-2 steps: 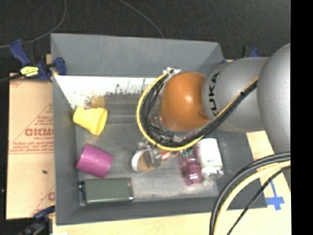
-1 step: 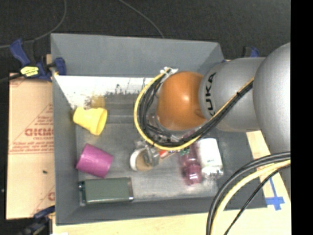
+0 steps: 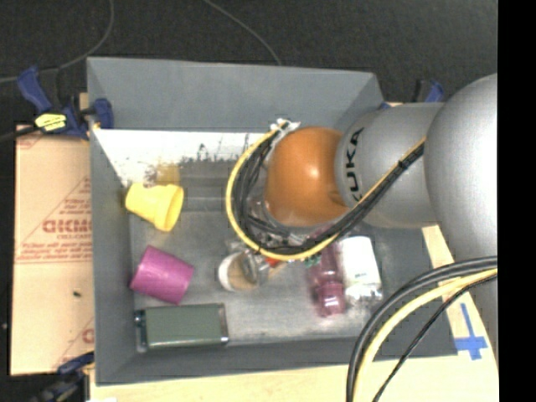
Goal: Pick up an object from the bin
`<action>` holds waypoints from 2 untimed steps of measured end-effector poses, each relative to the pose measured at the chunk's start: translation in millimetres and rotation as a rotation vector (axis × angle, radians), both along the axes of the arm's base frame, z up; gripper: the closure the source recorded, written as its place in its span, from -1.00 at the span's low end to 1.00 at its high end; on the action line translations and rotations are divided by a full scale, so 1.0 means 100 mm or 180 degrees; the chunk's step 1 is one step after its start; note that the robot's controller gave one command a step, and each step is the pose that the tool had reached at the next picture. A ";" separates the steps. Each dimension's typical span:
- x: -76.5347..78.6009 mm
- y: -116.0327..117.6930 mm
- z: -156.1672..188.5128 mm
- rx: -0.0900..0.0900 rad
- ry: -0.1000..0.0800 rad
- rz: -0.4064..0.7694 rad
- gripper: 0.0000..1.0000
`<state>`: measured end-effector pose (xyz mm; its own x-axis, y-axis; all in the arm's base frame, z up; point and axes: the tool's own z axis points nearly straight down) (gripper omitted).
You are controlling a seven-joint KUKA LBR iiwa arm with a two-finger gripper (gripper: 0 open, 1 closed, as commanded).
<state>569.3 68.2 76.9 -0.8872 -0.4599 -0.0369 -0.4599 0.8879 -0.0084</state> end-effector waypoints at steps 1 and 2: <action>-0.09 0.07 0.70 -0.0013 0.0037 0.0063 1.00; -0.05 0.10 0.37 -0.0004 -0.0014 0.0185 1.00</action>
Offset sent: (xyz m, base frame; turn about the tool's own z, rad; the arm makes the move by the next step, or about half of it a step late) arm -0.0060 0.0120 0.0005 -0.0794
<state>564.3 78.2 113.7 -0.8588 -0.5108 -0.0402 -0.5108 0.8596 -0.0118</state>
